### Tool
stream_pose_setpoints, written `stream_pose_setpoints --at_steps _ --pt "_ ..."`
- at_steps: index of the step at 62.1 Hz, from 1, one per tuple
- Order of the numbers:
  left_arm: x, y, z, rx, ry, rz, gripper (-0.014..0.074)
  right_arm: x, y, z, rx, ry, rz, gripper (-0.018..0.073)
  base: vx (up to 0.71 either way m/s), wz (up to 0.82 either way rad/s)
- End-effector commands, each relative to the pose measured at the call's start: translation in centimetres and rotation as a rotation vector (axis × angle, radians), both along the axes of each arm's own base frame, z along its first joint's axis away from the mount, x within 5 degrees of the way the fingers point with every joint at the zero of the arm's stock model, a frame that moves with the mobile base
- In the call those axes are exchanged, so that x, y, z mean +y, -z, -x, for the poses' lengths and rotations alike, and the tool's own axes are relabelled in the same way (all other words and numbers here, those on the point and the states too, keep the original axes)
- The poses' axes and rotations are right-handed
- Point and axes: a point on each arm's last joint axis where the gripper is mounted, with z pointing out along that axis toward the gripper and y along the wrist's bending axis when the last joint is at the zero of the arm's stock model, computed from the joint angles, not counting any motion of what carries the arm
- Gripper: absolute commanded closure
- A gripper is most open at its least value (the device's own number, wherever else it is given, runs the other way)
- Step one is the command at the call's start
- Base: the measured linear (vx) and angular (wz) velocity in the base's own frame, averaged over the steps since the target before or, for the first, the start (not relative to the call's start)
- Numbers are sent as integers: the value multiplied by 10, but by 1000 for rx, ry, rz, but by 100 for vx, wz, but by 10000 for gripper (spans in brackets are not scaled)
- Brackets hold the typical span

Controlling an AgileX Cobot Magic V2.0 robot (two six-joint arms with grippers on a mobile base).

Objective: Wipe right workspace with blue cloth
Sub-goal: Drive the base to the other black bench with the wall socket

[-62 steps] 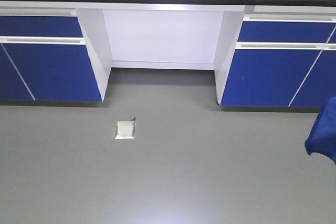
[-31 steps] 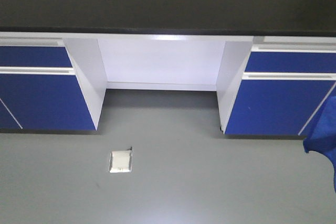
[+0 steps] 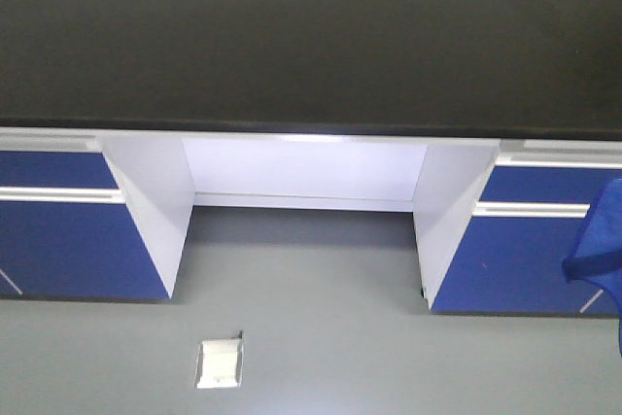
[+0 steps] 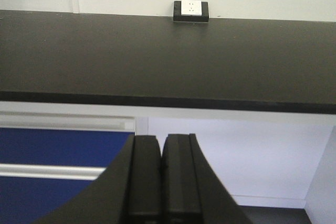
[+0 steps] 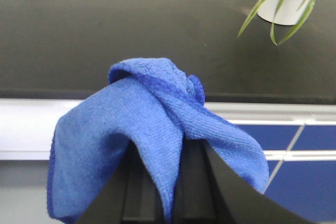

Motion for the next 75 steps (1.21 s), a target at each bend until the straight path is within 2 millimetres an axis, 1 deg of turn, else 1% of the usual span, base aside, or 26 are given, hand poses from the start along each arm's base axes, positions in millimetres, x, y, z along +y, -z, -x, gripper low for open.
stream_pose_setpoints --at_steps 1,44,75 --pt "-1 2 -1 -65 6 8 602 0 -16 -2 -99 -5 23 564 37 0" --pt "-1 2 -1 -65 6 8 602 0 -16 -2 -98 -5 23 564 34 -1" --pt "-1 2 -1 -65 6 8 602 0 -16 -2 -98 -5 23 564 22 -2"
